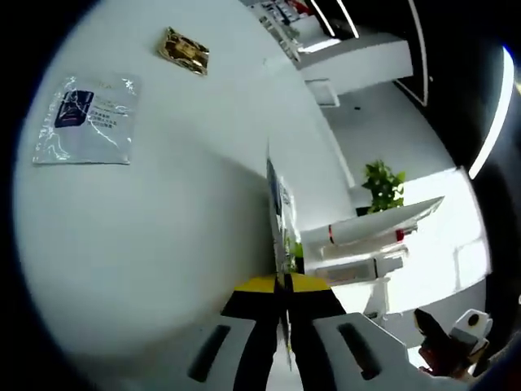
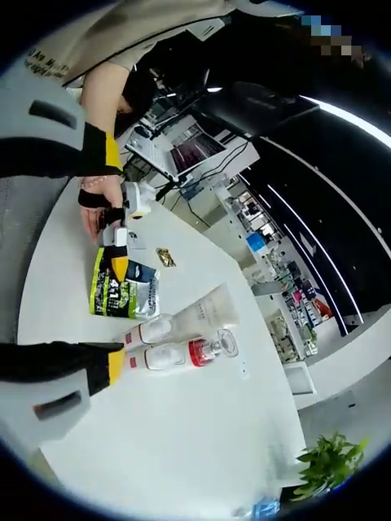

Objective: Arrange the skincare products in the storage area until every visible bottle or jar stands upright without overlapping.

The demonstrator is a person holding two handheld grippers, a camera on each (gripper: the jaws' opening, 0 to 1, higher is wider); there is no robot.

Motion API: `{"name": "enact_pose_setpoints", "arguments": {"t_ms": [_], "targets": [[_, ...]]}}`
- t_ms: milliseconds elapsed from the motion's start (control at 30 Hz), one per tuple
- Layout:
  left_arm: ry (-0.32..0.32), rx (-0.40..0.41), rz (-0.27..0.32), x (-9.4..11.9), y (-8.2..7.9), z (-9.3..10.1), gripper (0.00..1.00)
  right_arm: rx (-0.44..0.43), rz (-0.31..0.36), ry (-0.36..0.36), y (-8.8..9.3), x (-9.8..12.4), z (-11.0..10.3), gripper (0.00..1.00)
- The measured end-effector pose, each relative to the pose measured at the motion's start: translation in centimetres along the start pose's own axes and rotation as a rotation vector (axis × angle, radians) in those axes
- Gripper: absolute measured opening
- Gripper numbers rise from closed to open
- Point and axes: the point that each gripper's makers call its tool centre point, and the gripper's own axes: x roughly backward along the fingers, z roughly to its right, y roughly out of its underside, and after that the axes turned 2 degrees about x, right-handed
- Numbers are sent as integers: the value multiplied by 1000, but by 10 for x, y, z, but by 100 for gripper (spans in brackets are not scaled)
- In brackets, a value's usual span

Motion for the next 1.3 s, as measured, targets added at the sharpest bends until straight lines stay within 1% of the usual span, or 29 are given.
{"name": "enact_pose_setpoints", "arguments": {"t_ms": [100,167,233,267,300,333,433,567,767,900,1000,1100,1200,1300], "targets": [[-18,-36,-16,0,0,-2,1,-13,6,3,0,1,1,84],[-46,-100,-23,2,-1,-5,4,-26,12,4,-1,1,2,84],[-70,-151,-35,3,-1,-7,10,-26,15,5,-1,2,2,84],[-81,-176,-34,4,-1,-8,13,-25,14,6,-1,2,2,84],[-80,-199,-16,4,-5,-7,14,-25,13,6,-1,2,2,84],[-96,-209,-21,6,-5,-8,15,-27,14,5,-1,2,2,84],[-135,-278,-25,12,-7,-10,18,-28,15,4,-1,2,2,83],[-156,-325,-35,17,-7,-10,23,-27,19,-3,-1,3,-2,83],[-197,-435,-27,28,-10,-12,32,-18,23,-4,0,3,-4,84],[-209,-477,-11,40,-11,-8,40,10,10,-9,5,2,-7,84],[-227,-517,2,52,-11,-8,46,20,4,-11,8,0,-8,84],[-238,-530,8,66,-10,-10,52,36,-6,-10,12,-2,-8,84],[-250,-550,24,83,-8,-11,55,47,-14,-10,16,-4,-9,84],[-254,-563,22,98,-4,-14,60,61,-16,-9,20,-5,-8,84]]}}
